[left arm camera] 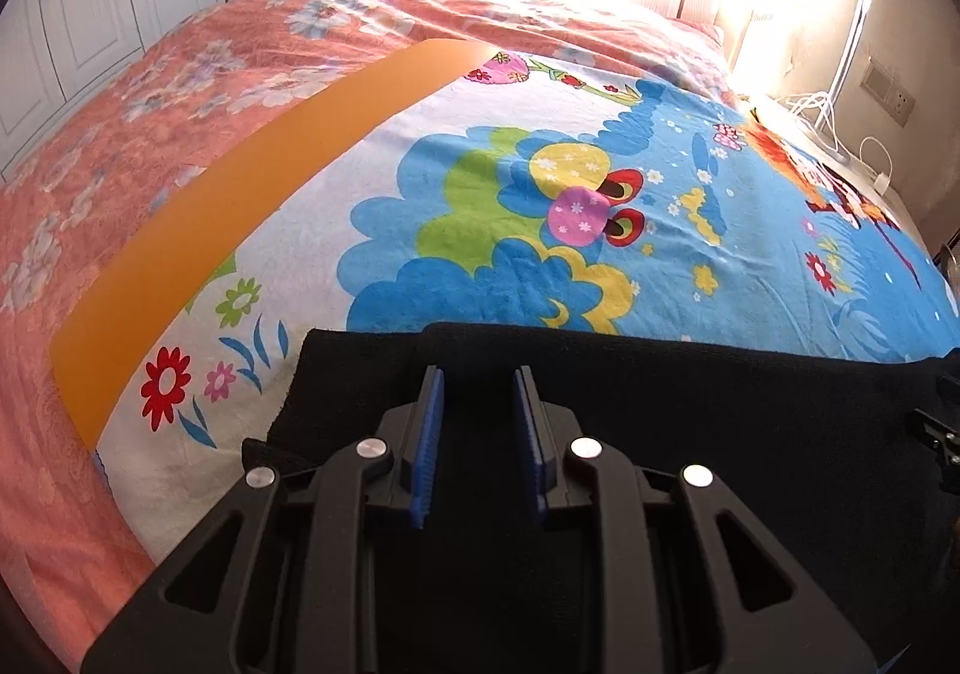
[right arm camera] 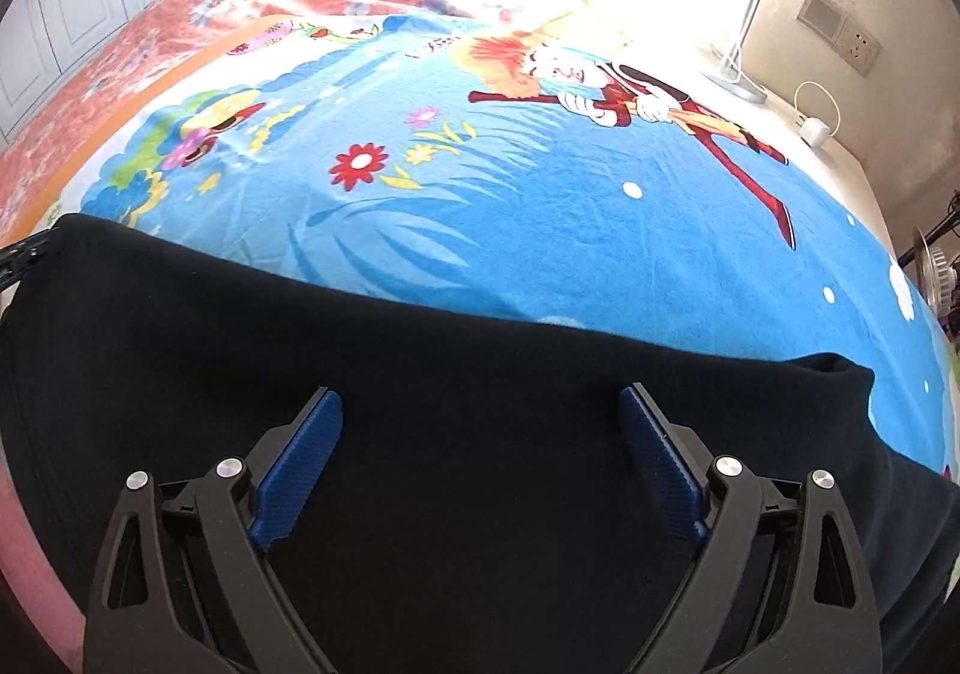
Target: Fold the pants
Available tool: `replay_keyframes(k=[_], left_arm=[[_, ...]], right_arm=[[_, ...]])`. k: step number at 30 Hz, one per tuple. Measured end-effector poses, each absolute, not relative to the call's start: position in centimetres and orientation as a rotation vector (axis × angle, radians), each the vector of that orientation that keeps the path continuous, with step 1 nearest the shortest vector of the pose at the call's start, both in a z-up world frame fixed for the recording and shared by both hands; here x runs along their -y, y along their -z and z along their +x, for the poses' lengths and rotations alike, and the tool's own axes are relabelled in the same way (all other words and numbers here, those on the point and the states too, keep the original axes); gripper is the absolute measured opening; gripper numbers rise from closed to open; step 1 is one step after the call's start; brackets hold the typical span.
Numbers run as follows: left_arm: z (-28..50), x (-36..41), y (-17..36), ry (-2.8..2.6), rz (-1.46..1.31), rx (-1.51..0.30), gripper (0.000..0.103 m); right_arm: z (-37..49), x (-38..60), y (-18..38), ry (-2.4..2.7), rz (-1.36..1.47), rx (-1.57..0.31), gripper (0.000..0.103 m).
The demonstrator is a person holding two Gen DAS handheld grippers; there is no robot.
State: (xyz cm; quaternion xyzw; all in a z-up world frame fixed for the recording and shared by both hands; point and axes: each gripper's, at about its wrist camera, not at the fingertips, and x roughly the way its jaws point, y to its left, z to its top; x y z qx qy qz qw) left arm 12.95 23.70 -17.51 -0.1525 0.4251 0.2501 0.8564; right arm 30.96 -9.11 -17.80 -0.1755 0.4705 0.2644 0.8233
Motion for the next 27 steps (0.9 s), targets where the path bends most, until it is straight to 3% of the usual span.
replay_keyframes(k=[3, 10, 16, 18, 24, 27], left_arm=[[9.7, -23.1, 15.2, -0.578, -0.385, -0.769, 0.037], [2.3, -17.7, 13.2, -0.452, -0.488, -0.6, 0.038], [2.4, -10.3, 16.3, -0.323, -0.381, -0.696, 0.038], [2.8, -10.3, 19.1, -0.384, -0.363, -0.821, 0.035], [-3.3, -14.0, 18.8, -0.362, -0.625, -0.667, 0.033], [-5.3, -16.6, 19.6, -0.338, -0.823, -0.568, 0.03]], right_arm=[[31.7, 9.3, 18.2, -0.569, -0.379, -0.991, 0.097], [31.2, 9.5, 18.6, -0.58, -0.364, -0.906, 0.098], [31.2, 9.4, 18.5, -0.588, -0.372, -0.898, 0.098], [31.2, 9.4, 18.5, -0.59, -0.374, -0.898, 0.098], [30.1, 9.2, 17.0, -0.553, -0.384, -0.911, 0.097], [26.6, 8.3, 15.0, -0.697, -0.309, -0.908, 0.084]])
